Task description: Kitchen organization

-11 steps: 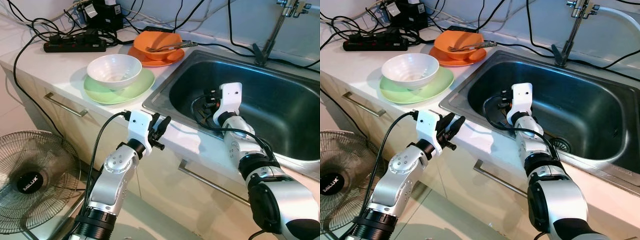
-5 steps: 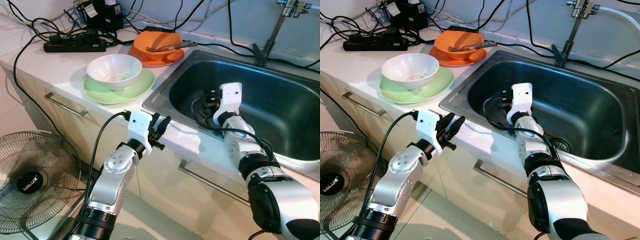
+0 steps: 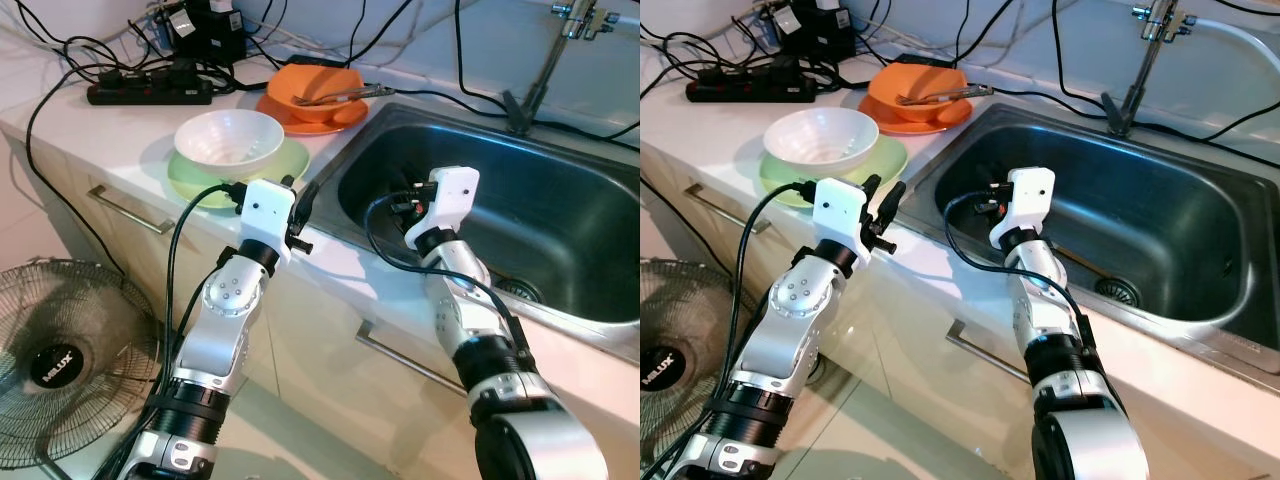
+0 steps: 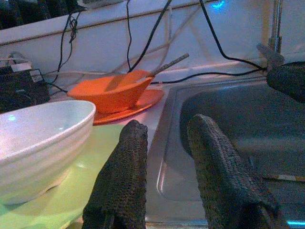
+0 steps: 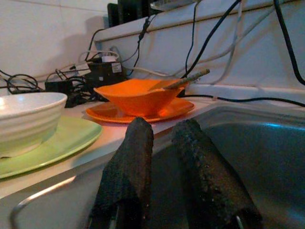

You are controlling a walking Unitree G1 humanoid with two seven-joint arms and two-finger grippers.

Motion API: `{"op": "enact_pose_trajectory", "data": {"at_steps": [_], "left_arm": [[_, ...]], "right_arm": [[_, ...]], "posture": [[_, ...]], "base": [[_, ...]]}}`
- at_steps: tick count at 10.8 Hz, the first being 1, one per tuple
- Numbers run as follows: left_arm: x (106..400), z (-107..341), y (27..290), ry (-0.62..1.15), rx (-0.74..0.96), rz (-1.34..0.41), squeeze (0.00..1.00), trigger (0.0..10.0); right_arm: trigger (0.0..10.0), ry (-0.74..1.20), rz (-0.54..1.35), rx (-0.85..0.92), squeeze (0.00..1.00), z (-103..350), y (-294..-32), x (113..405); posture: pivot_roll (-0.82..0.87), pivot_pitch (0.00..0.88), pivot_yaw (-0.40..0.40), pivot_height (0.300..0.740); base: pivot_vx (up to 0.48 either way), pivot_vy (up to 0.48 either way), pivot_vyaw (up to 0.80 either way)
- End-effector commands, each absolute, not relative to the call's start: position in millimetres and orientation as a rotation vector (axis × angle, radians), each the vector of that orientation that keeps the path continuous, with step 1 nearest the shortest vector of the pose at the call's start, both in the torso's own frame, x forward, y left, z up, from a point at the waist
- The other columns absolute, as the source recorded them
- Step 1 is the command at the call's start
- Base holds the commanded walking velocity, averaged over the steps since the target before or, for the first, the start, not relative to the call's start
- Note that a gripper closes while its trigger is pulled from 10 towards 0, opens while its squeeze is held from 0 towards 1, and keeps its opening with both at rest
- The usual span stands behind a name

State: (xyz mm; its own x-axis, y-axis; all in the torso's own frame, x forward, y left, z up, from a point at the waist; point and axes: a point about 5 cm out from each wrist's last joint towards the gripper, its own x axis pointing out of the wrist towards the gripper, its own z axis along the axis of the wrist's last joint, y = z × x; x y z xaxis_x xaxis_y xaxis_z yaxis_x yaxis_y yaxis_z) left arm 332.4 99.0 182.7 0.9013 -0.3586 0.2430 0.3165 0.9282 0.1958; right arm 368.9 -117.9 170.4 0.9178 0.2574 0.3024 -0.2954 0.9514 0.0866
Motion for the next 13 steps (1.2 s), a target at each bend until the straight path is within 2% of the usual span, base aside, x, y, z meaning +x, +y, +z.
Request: {"op": "enact_pose_trajectory", "data": {"at_steps": [1,5,7,9,10,11,12,13], "left_arm": [[333.8,182.2,98.0,-0.282,0.163,-0.345,0.0,10.0],[334.0,184.9,103.1,-0.301,0.165,-0.322,0.0,10.0],[337.1,194.2,111.2,-0.316,0.22,-0.3,0.0,10.0],[343.9,207.9,126.2,-0.317,0.341,-0.258,0.0,10.0],[351.7,219.1,139.2,-0.305,0.504,-0.233,0.0,10.0],[357.4,224.3,147.4,-0.288,0.58,-0.226,0.21,10.0],[361.1,227.6,153.2,-0.279,0.59,-0.21,1.0,10.0],[369.9,229.1,167.3,-0.212,0.647,-0.206,1.0,10.0]], "right_arm": [[10.0,-0.297,0.281,0.137,0.0,173.5,-120.0,368.1],[10.0,-0.333,0.273,0.11,0.0,183.0,-126.8,361.6],[10.0,-0.328,0.294,0.124,0.0,181.7,-120.9,356.3],[10.0,-0.305,0.315,0.147,0.0,175.8,-109.9,349.9],[10.0,-0.296,0.338,0.166,0.0,175.1,-100.5,346.3],[10.0,-0.291,0.345,0.17,0.0,175.3,-97.8,346.3],[10.0,-0.289,0.347,0.173,0.0,175.8,-96.8,346.1],[10.0,-0.285,0.35,0.174,0.0,177.1,-96.0,345.3]], "posture": [[0.16,0.044,-0.014,0.74],[0.15,0.036,-0.01,0.74],[0.15,0.044,-0.012,0.74],[0.16,0.049,-0.01,0.74],[0.16,0.053,-0.009,0.74],[0.16,0.055,-0.009,0.74],[0.16,0.056,-0.01,0.74],[0.16,0.058,-0.01,0.74]], "base": [[0.0,0.0,0.0],[0.0,0.0,0.0],[0.0,0.0,0.0],[0.0,0.0,0.0],[0.0,0.0,0.0],[0.0,0.0,0.0],[0.0,0.0,0.0],[0.0,0.0,0.0]]}}
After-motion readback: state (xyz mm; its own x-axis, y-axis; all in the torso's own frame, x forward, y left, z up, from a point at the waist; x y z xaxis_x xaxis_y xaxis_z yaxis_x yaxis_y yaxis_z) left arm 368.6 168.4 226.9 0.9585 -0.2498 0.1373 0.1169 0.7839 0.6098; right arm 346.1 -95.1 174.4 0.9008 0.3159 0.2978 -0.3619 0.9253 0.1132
